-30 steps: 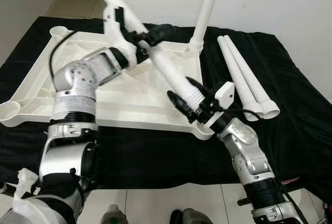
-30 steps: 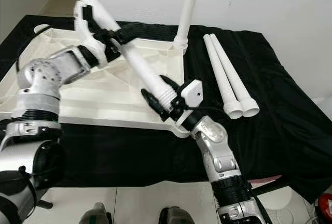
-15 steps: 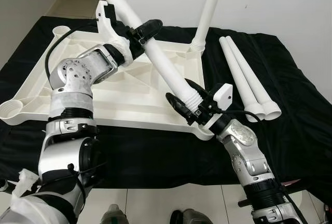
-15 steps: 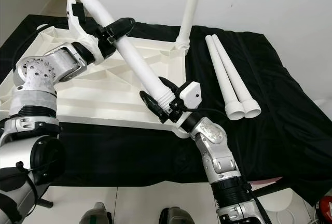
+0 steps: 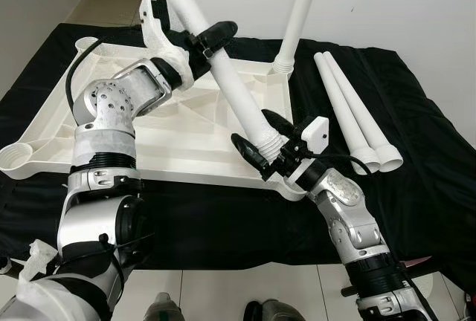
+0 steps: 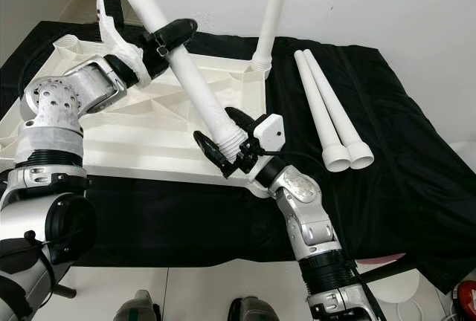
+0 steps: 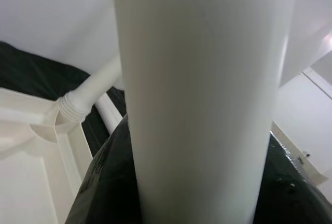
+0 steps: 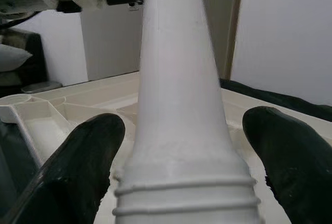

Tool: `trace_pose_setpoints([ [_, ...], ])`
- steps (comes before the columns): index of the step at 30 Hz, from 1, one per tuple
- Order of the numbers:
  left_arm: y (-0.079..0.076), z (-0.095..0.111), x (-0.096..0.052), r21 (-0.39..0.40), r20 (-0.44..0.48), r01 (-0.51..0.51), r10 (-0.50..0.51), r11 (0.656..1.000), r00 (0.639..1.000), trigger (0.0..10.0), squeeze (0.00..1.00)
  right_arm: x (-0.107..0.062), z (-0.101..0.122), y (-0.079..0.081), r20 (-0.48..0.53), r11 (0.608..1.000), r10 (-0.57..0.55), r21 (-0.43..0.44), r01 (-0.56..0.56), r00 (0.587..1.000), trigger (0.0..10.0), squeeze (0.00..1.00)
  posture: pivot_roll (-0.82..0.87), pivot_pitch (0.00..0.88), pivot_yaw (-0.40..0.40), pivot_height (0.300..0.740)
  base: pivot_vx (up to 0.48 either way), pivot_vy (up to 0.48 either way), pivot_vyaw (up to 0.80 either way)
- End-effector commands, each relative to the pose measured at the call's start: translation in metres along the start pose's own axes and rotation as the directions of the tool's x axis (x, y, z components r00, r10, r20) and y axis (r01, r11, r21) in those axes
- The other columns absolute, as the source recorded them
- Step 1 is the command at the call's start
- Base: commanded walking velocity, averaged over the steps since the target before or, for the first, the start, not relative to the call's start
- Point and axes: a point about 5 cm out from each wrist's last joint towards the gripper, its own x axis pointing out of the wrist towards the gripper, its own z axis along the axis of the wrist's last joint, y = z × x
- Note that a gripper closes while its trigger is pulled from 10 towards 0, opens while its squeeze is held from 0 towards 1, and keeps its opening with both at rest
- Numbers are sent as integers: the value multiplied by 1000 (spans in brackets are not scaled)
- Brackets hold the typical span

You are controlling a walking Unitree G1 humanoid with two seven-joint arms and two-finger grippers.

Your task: Building children table

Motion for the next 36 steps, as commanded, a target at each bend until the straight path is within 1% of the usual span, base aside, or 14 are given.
trace_pose_setpoints([
  [1, -8, 7, 4, 48, 22, 18, -19, 999, 1000, 10000, 0, -2, -1, -9, -11, 998, -54, -10, 54, 998, 10000, 1000, 63, 0, -38, 740, 0, 0, 0],
  [2, -8, 10, 6, 79, 44, -6, 2, 997, 999, 10000, 0, -1, -2, -16, -45, 993, -112, -42, 110, 993, 10000, 1000, 63, 0, -38, 740, 0, 0, 0],
  [4, -8, 10, 6, 79, 44, -6, 2, 997, 999, 10000, 0, -1, -2, -16, -45, 993, -112, -42, 110, 993, 10000, 1000, 63, 0, -38, 740, 0, 0, 0],
  [6, -8, 13, 11, 176, 94, -64, 48, 982, 994, 10000, 0, -1, -8, -30, -123, 971, -219, -131, 203, 968, 10000, 0, 58, 0, -36, 740, 0, 0, 0],
  [7, -8, 13, 11, 176, 94, -64, 48, 982, 994, 10000, 0, -1, -8, -30, -123, 971, -219, -131, 203, 968, 10000, 0, 58, 0, -36, 740, 0, 0, 0],
  [8, -9, 13, 14, 247, 112, -93, 67, 965, 991, 10000, 0, 0, -9, -34, -142, 960, -251, -162, 228, 957, 10000, 0, 52, 0, -33, 740, 0, 0, 0],
  [9, -9, 13, 14, 247, 112, -93, 67, 965, 991, 10000, 0, 0, -9, -34, -142, 960, -251, -162, 228, 957, 10000, 0, 52, 0, -33, 740, 0, 0, 0],
  [10, -12, 11, 17, 304, 118, -105, 72, 947, 990, 10000, 0, 1, -8, -34, -151, 955, -261, -184, 233, 953, 10000, 0, 50, 0, -32, 740, 0, 0, 0],
  [12, -12, 11, 17, 304, 118, -105, 72, 947, 990, 10000, 0, 1, -8, -34, -151, 955, -261, -184, 233, 953, 10000, 0, 50, 0, -32, 740, 0, 0, 0],
  [14, -20, 3, 24, 399, 123, -122, 79, 909, 989, 10000, 0, 4, -8, -31, -173, 952, -249, -223, 208, 953, 10000, 0, 47, 0, -30, 740, 0, 0, 0],
  [17, -20, 3, 24, 399, 123, -122, 79, 909, 989, 10000, 0, 4, -8, -31, -173, 952, -249, -223, 208, 953, 10000, 0, 47, 0, -30, 740, 0, 0, 0],
  [19, -28, -9, 31, 476, 117, -122, 75, 871, 990, 10000, 0, 8, -9, -27, -197, 944, -240, -274, 182, 951, 10000, 0, 45, 0, -31, 740, 0, 0, 0],
  [22, -38, -21, 36, 523, 106, -103, 55, 846, 993, 10000, 0, 11, -12, -26, -213, 928, -250, -329, 172, 944, 10000, 0, 46, 0, -32, 740, 0, 0, 0],
  [36, -69, -60, 47, 555, 102, -44, -15, 830, 995, 10000, 0, 23, -19, -29, -286, 916, -295, -356, 184, 912, 10000, 0, 58, 0, -38, 740, 0, 0, 0],
])
